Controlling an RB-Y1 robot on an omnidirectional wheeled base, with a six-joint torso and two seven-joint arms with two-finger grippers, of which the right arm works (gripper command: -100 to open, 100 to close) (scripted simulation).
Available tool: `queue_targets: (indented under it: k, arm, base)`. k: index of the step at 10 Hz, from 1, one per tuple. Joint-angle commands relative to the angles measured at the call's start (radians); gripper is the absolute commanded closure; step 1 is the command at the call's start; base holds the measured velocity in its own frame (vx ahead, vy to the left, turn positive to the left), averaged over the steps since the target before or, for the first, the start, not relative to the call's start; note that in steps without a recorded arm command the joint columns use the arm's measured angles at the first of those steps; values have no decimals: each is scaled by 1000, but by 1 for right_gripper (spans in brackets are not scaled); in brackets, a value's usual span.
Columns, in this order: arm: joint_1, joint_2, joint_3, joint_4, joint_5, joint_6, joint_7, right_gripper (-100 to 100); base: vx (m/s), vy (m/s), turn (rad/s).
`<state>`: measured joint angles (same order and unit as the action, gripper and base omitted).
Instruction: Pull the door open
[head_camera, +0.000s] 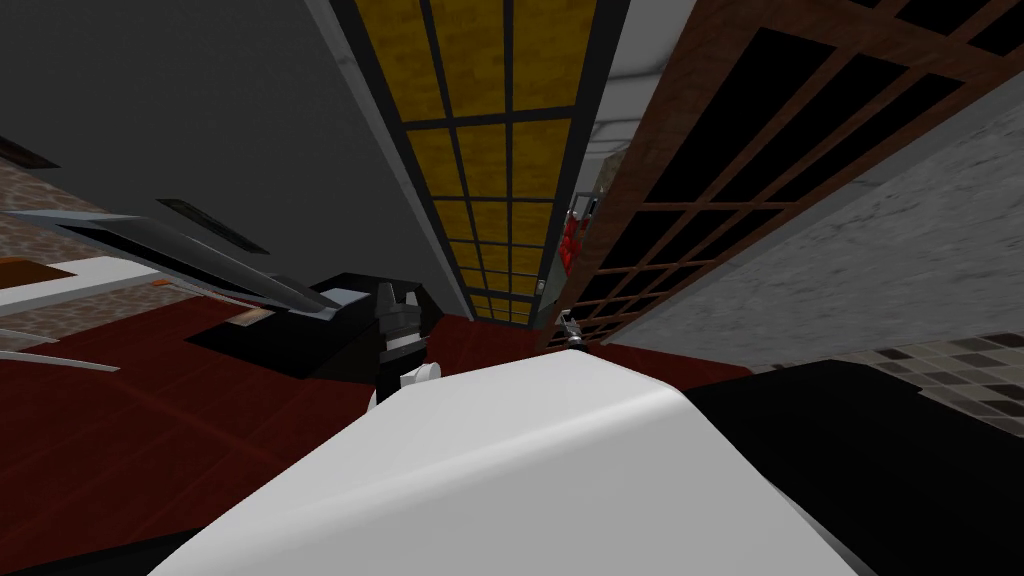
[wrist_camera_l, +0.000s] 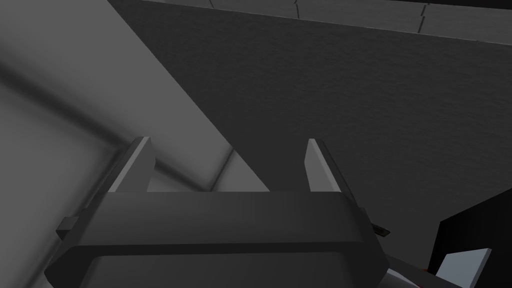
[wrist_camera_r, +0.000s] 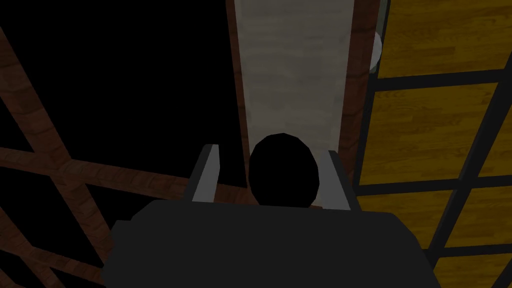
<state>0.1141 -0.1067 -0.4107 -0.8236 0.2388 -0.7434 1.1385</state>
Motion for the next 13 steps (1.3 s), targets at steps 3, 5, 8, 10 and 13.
queue_targets:
  k: [3,5,8,10,13]
  arm:
    - [12,-5,-24,-7,-72,85,-10,100]
    - [11,-5,-33,-6,-114,126,-19,100]
    - [11,-5,-33,-6,-127,139,-19,100]
    - [10,-6,-42,-5,-183,193,-27,100]
    - [10,-5,-53,-4,-242,260,-37,100]
  base:
    - [-21,3,-24]
    - [-14,4,-11]
    - [-10,18,-2]
    - [-12,15,-2]
    - [-14,7,-15]
